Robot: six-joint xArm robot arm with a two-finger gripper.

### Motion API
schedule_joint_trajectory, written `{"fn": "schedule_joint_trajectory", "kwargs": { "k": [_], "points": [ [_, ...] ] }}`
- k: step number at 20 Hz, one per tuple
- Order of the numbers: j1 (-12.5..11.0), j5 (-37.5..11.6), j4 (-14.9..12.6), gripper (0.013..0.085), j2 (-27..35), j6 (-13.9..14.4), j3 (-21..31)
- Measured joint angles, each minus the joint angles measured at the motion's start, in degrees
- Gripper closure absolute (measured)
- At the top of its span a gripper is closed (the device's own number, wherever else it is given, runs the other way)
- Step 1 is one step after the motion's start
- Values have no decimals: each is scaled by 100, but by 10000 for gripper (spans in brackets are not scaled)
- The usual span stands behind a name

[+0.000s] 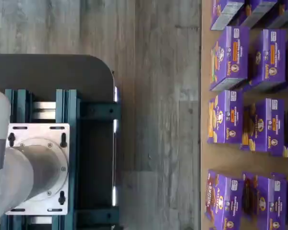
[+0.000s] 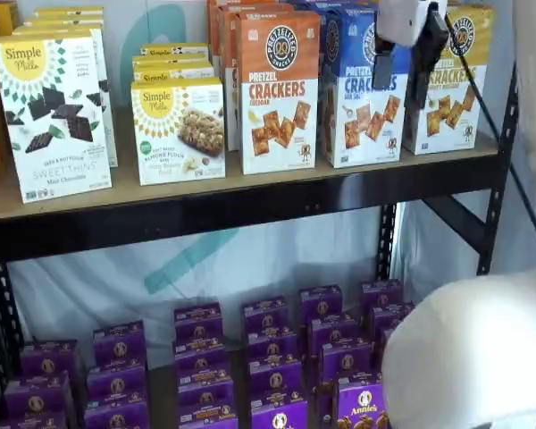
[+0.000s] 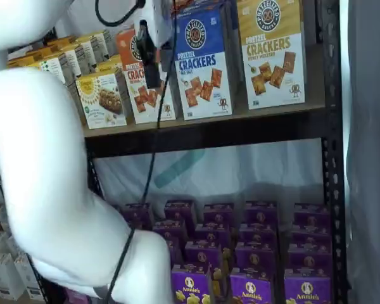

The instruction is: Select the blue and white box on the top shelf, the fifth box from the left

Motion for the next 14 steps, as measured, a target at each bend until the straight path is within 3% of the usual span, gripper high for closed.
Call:
{"fn": "schedule_joint_trajectory", "kwargs": {
  "k": [4,14],
  "points": [
    [220,426,-281,130,367,117,-264],
    [185,245,-35,130,508,164,-309]
  ]
}}
